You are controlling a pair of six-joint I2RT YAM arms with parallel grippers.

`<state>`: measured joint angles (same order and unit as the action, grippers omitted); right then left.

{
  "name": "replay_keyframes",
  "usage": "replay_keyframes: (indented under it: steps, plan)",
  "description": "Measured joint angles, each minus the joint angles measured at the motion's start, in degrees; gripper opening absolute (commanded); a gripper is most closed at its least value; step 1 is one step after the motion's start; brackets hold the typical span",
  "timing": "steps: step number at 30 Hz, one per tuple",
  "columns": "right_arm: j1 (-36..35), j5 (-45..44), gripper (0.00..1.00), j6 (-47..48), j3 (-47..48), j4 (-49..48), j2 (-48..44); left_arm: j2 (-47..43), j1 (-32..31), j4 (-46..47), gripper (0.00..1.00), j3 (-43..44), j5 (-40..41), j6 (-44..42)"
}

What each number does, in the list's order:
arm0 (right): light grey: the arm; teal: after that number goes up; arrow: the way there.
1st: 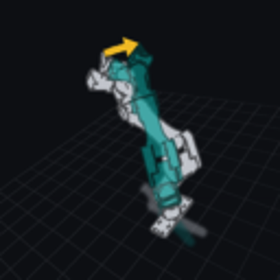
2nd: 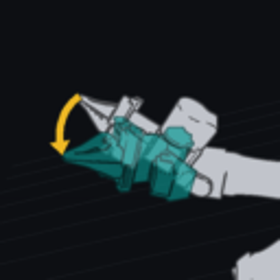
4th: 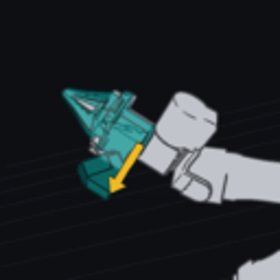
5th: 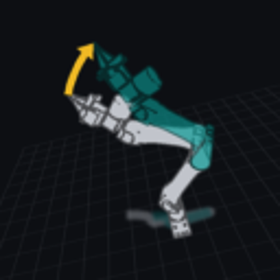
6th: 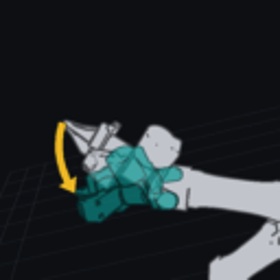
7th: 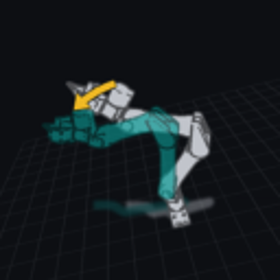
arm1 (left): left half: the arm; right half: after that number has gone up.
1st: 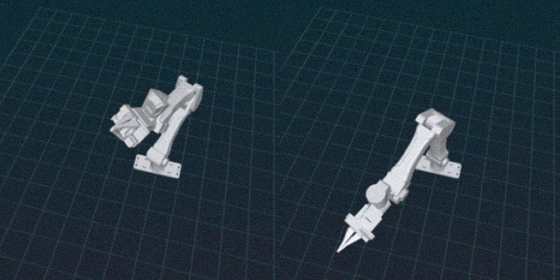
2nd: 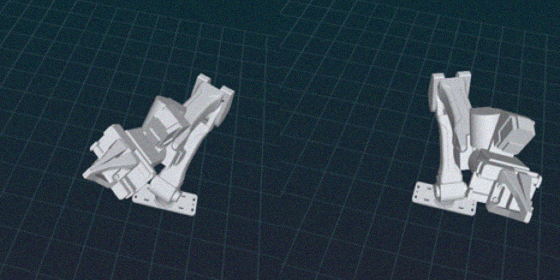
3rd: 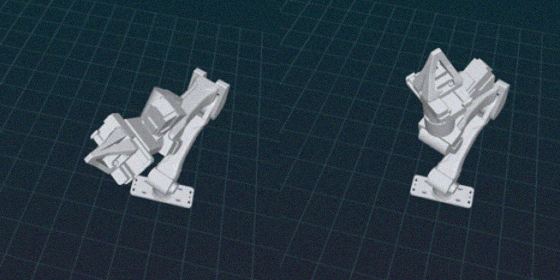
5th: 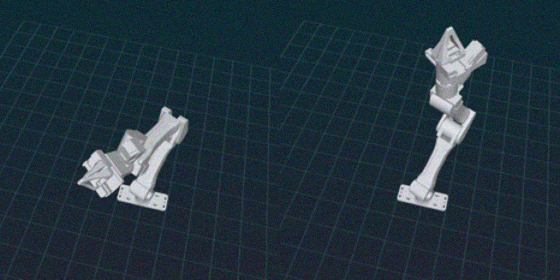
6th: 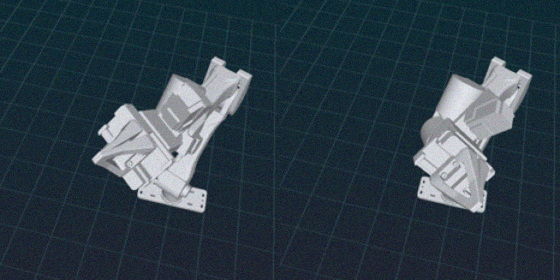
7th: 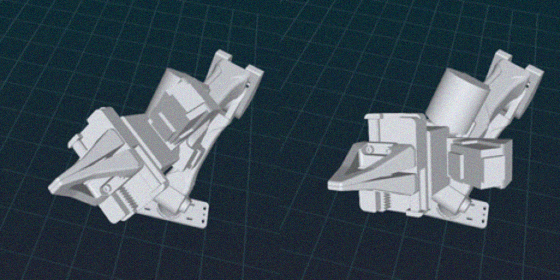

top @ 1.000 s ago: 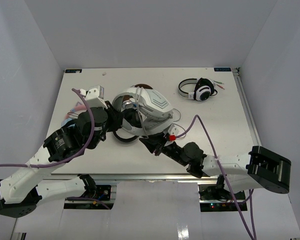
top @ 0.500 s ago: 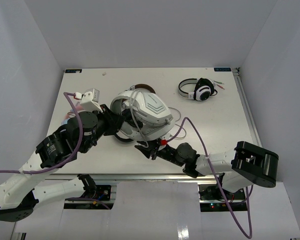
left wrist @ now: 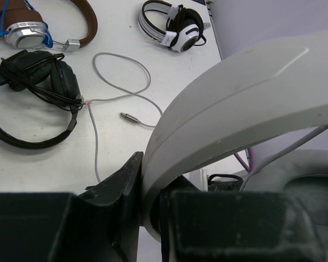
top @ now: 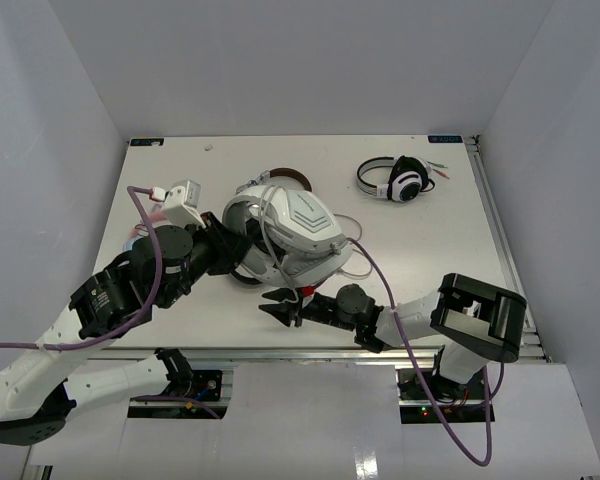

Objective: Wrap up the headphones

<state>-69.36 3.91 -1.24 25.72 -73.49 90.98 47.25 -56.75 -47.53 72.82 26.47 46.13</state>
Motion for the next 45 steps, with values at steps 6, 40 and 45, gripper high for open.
replay_keyframes:
  steps: [6, 40, 45]
  plan:
    - [1.7, 2.4, 0.13, -2.0, 2.6, -0.3, 4.5, -1.0, 0.0, 0.0, 0.0, 0.0, -3.3, 0.4]
    - [25.1, 10.8, 0.08, -8.3, 18.3, 66.4, -30.0, 17.5, 0.0, -12.5, 0.0, 4.5, -4.6, -46.6]
    - [25.1, 10.7, 0.08, -7.9, 20.9, 74.6, -31.0, 21.8, -0.1, -12.5, 0.0, 4.7, -0.3, -50.5]
